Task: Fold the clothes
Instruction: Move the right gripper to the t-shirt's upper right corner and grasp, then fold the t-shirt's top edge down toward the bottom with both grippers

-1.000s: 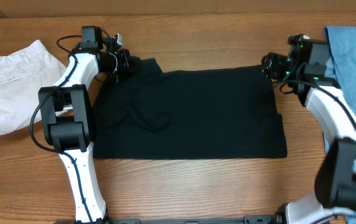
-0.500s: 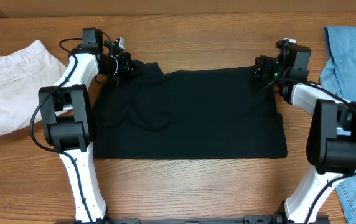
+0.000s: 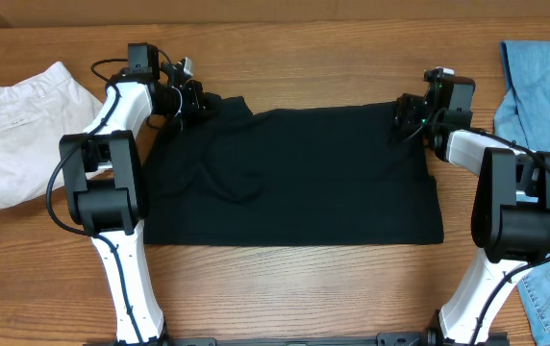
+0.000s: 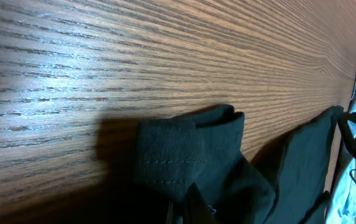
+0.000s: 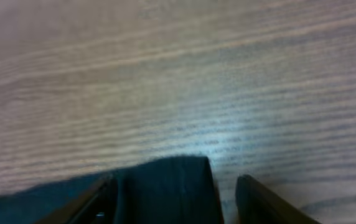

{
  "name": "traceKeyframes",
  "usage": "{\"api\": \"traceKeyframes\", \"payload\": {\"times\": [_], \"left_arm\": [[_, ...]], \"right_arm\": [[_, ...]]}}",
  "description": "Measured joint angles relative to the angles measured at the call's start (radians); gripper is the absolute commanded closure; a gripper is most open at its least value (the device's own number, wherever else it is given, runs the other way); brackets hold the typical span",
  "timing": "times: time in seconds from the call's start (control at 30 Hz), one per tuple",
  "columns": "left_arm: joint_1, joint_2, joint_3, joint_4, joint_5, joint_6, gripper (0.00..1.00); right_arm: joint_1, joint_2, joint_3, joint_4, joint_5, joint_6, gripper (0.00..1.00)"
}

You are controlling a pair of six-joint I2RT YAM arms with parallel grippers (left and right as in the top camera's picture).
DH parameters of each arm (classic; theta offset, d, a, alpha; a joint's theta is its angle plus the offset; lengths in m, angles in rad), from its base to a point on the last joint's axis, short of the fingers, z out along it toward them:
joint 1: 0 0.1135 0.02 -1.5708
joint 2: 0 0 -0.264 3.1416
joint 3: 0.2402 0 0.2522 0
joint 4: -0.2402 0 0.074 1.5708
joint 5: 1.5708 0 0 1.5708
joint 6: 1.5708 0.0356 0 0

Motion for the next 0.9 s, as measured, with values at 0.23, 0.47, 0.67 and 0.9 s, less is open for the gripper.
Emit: {"api": "traceKeyframes", "payload": {"times": [0.23,0.47,0.67,0.9], "left_arm": [[0.0,0.0,0.0,0.0,0.0,0.0,0.96],[0.0,0.0,0.0,0.0,-0.003,0.0,0.96],[0.0,0.0,0.0,0.0,-0.003,0.0,0.96],[0.003,-0.002,0.0,-0.001,0.001,0.0,0.96]], "right_arm": [[0.0,0.0,0.006,-0.027,0.008,-0.006,0.63],[-0.001,0.003,0.006,-0.031,0.011,-0.003,0.88],[-0.005,0.003,0.006,-0.032,0.02,0.0,0.96],[-0.005,0.002,0.006,-0.046,0.029,0.001,0.96]]}}
